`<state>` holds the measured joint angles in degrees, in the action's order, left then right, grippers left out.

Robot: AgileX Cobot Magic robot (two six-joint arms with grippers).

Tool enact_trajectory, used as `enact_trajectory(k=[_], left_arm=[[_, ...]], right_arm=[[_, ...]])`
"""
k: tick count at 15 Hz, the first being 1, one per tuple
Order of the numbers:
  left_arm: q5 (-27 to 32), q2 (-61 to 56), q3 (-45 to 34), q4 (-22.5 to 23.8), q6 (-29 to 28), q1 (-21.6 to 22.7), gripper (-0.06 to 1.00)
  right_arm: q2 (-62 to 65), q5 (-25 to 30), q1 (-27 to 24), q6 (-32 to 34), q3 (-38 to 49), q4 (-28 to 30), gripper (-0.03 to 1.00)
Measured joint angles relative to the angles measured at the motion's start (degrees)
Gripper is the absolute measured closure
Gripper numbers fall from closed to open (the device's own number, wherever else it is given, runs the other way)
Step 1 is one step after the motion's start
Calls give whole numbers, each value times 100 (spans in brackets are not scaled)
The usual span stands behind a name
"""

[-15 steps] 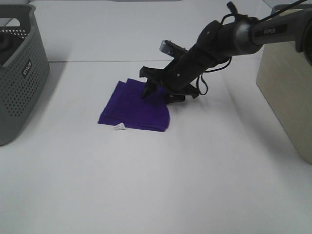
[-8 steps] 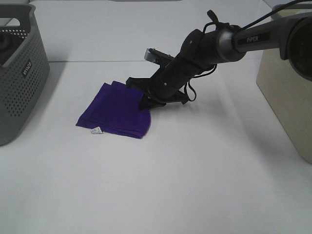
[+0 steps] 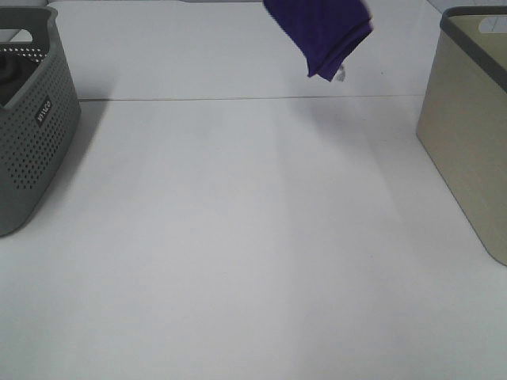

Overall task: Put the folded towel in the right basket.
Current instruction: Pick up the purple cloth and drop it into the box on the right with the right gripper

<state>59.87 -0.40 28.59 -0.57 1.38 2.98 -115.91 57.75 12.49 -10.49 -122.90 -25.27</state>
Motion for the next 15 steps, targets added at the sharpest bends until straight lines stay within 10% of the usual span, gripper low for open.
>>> enact_trajectory(k=[8, 12, 15], left_arm=[[0, 0, 0, 0, 0, 0, -5], [0, 0, 0, 0, 0, 0, -5], [0, 0, 0, 0, 0, 0, -5]], right_arm=[[401, 963, -2567, 728, -573, 1295, 90], [63, 1186, -2836, 745, -573, 1455, 90], [-223, 1186, -2836, 871, -573, 1553, 41]])
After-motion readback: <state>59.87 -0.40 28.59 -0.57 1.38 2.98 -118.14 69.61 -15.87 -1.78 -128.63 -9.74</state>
